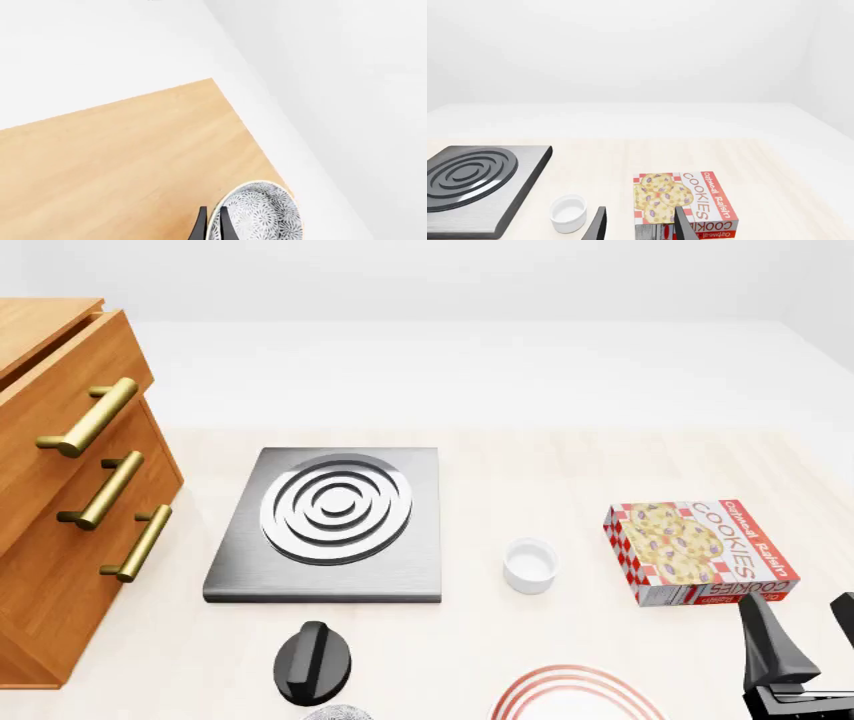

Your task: Pick the akita bowl on the wooden cabinet and place it on the plate.

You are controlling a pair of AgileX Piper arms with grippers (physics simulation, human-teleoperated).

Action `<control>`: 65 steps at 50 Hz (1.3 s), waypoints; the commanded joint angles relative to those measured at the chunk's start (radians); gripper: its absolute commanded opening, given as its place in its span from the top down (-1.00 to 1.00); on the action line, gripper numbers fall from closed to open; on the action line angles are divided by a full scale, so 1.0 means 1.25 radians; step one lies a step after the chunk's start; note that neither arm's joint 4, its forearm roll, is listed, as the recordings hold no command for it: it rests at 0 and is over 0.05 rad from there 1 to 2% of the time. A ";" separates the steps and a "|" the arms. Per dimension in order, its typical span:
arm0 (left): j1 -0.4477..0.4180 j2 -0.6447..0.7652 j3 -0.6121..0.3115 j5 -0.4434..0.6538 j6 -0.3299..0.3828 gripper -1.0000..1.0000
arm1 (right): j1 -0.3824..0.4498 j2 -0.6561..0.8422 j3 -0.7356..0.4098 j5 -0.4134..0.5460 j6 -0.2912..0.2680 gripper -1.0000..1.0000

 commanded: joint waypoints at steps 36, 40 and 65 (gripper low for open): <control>-0.190 -0.174 -0.008 0.081 -0.154 1.00 | 0.000 0.000 0.000 0.000 0.000 -1.00; -0.215 -0.183 -0.032 0.100 -0.153 1.00 | 0.000 0.000 0.000 0.000 0.000 -1.00; -0.353 -0.197 -0.083 0.149 -0.133 1.00 | 0.000 0.000 0.000 0.000 0.000 -1.00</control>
